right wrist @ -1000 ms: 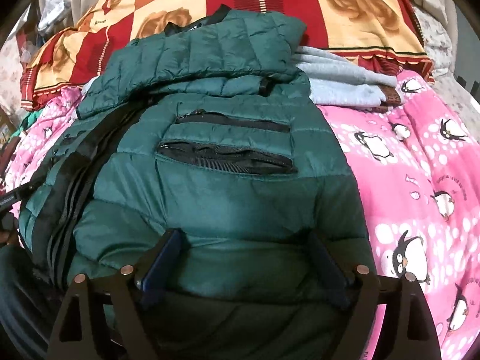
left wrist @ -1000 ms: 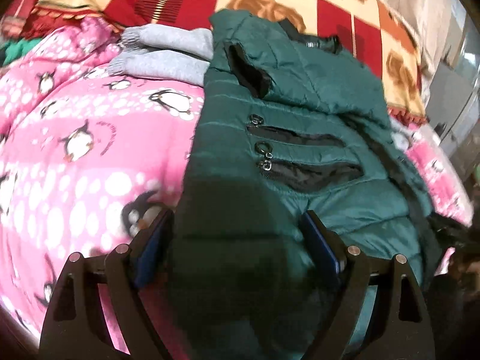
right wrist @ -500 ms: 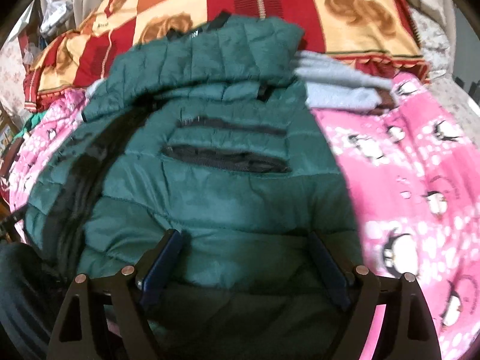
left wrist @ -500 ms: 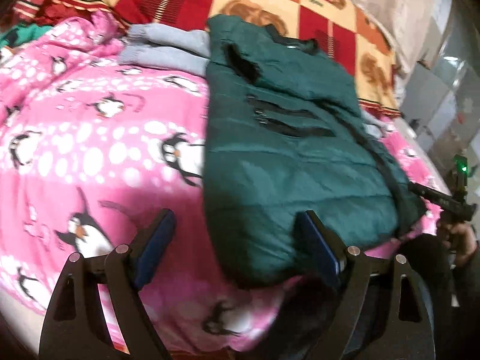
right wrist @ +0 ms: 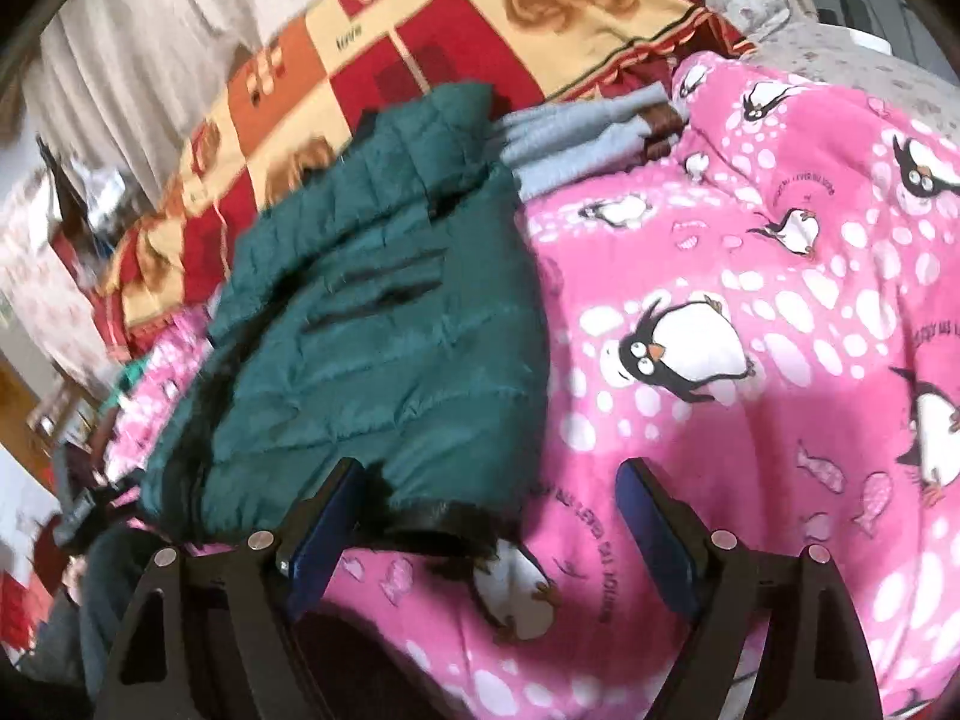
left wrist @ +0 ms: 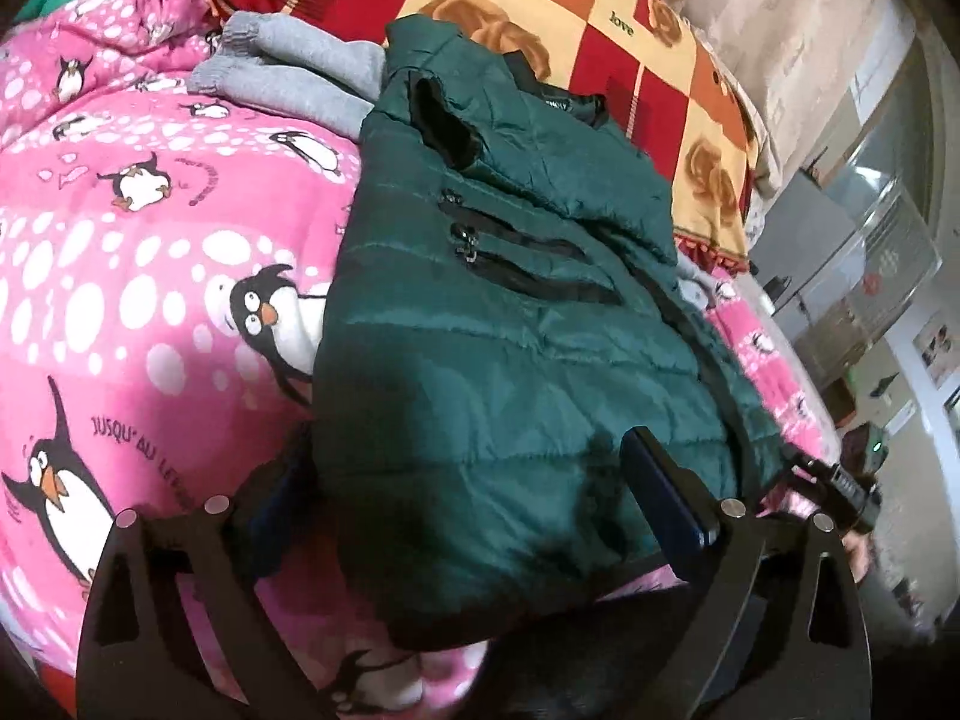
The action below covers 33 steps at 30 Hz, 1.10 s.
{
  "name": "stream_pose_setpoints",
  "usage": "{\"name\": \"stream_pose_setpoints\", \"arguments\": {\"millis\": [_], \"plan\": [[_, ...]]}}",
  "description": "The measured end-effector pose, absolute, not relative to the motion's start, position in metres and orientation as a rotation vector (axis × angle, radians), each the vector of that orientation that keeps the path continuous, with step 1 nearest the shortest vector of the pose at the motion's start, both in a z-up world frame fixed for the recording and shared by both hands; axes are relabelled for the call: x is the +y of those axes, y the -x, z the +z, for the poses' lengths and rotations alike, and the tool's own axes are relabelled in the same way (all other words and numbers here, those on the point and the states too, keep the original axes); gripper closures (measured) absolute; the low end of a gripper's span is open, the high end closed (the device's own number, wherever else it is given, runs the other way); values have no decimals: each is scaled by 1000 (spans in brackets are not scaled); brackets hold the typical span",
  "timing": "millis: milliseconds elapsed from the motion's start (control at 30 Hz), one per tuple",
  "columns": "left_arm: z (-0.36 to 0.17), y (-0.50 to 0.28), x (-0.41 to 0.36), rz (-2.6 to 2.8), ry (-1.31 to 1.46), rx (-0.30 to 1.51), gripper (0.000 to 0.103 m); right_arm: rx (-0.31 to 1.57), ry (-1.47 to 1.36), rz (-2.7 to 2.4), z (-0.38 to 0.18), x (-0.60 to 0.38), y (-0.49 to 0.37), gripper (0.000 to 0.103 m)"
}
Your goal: Fold large clothes
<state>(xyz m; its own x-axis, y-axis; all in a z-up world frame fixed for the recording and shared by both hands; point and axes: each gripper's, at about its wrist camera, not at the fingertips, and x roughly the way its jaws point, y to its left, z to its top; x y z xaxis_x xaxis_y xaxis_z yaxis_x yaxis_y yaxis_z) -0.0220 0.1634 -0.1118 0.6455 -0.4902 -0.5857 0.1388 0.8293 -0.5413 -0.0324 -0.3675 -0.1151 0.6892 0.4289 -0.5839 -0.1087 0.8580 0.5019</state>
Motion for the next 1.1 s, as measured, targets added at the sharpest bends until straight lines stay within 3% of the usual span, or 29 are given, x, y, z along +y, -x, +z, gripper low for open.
{"name": "stream_pose_setpoints", "arguments": {"millis": [100,300,467,533,667,733,1100], "plan": [[-109,26,172,-435,562,774,7,741,-502,364,-115,-366,29,19],[-107,25,173,-443,557,784,25,732,-597,486,-117,-362,21,19],[-105,7,165,-401,515,800,25,744,-574,478,-116,-358,7,23],[-100,8,161,-427,514,788,25,741,-618,486,-117,-362,0,31],[-91,19,156,-479,470,752,25,718,-615,576,-113,-356,3,32],[-104,14,161,-452,483,791,25,787,-582,525,-129,-356,-1,49],[-106,15,161,-539,520,793,26,770,-589,503,-132,-359,0,47]]}}
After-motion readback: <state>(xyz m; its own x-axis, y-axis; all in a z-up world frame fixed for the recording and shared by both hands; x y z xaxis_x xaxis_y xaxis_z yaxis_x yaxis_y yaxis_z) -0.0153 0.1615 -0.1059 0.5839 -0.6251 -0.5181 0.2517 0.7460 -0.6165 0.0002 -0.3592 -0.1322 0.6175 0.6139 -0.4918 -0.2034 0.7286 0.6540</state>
